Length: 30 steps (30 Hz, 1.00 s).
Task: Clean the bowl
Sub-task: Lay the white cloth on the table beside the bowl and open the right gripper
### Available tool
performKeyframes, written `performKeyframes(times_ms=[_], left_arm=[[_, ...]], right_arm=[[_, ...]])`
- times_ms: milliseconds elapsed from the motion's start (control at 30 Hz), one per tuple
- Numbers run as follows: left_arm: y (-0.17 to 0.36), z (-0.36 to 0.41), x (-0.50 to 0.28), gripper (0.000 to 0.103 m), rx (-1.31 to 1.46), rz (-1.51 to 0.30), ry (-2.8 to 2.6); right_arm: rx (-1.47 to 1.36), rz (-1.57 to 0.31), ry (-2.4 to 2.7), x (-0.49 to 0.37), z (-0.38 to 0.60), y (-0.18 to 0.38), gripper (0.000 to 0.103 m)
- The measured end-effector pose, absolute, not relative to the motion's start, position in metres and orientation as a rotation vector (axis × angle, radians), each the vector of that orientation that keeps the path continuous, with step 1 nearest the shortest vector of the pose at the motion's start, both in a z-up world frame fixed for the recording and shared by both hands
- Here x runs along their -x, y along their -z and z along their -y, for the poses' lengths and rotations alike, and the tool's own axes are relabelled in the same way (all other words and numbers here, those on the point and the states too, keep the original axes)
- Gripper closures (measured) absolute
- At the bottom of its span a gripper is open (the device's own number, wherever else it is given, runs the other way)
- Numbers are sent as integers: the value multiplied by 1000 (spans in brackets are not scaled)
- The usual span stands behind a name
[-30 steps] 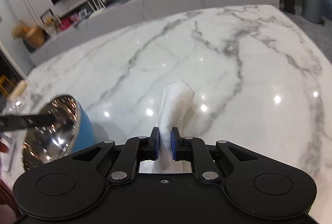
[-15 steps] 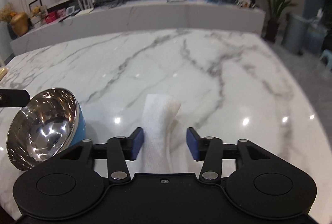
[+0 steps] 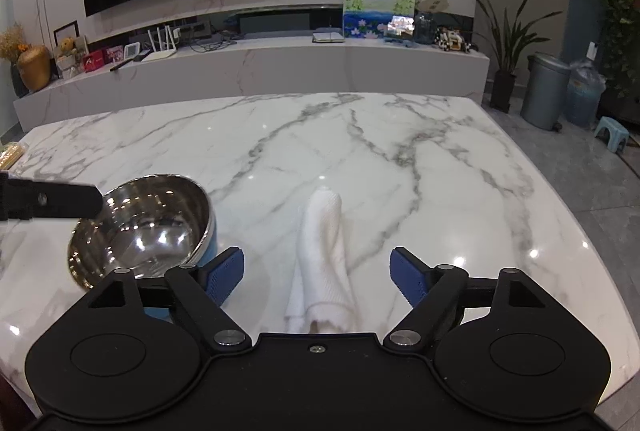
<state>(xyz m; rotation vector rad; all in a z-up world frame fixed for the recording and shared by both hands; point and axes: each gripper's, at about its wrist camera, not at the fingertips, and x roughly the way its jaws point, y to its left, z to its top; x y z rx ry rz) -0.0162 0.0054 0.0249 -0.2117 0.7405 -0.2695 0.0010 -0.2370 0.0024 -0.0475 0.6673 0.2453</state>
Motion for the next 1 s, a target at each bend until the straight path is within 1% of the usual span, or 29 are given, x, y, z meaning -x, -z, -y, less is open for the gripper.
performKeyframes(times_ms=[33, 67, 133, 267, 400, 600, 767, 1000], left_arm=[[-24, -5, 19, 0, 215, -739, 269], [-23, -5, 22, 0, 222, -735, 264], [-22, -8, 28, 0, 242, -715, 257], [-22, -15, 38, 0, 273, -672, 235], [-22, -16, 47, 0, 226, -640, 236], [-9, -8, 47, 1, 166, -718, 243], [-4, -1, 53, 2, 117, -726, 245], [-2, -6, 51, 2, 166, -741, 241]], right_arm=[[40, -664, -245, 2, 237, -3, 20], [33, -661, -247, 4, 236, -3, 12], [20, -648, -253, 10, 233, -5, 7], [27, -632, -258, 22, 225, -6, 7], [64, -647, -271, 26, 213, -1, 4], [78, -654, -242, 24, 207, 3, 3], [58, -660, -217, 21, 208, 6, 3], [66, -659, -211, 22, 207, 8, 3]])
